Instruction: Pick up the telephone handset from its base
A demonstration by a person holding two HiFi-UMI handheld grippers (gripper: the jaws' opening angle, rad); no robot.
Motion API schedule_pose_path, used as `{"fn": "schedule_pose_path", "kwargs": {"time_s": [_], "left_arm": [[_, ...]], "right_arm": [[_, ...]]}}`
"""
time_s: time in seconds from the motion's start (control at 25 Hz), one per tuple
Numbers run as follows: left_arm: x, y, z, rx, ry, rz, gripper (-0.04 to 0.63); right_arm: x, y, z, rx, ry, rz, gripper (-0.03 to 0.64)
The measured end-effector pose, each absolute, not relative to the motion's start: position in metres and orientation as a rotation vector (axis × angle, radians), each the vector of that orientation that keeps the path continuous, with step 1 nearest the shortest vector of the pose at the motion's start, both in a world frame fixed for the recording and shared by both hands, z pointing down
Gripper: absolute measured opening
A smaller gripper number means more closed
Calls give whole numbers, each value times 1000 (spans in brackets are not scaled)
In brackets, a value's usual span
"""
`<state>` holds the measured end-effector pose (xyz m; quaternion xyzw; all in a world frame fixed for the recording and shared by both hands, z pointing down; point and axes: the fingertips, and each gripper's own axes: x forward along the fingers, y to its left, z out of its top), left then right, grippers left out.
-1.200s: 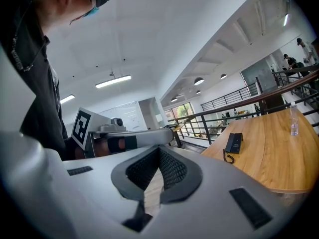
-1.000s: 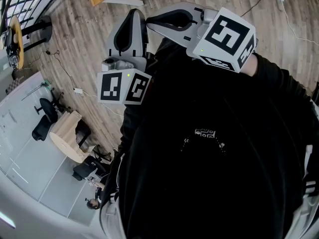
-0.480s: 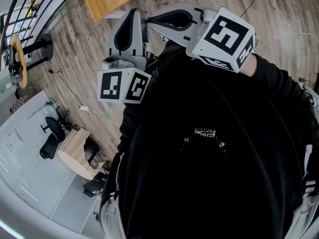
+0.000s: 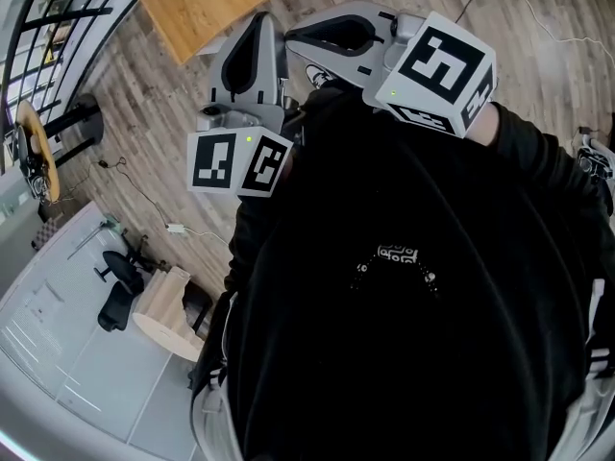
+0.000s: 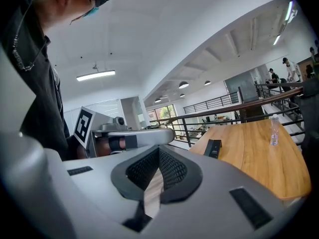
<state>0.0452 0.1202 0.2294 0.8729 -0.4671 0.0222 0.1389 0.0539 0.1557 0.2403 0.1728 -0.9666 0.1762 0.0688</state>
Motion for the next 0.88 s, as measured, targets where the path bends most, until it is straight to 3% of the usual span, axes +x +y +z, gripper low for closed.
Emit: {"fn": "schedule_pose_path", "kwargs": {"time_s": [0.88], "left_arm": [[8,12,249,2597,-1096,33,5]], "right_arm": [[12,50,261,781,-2827,582,15]]}}
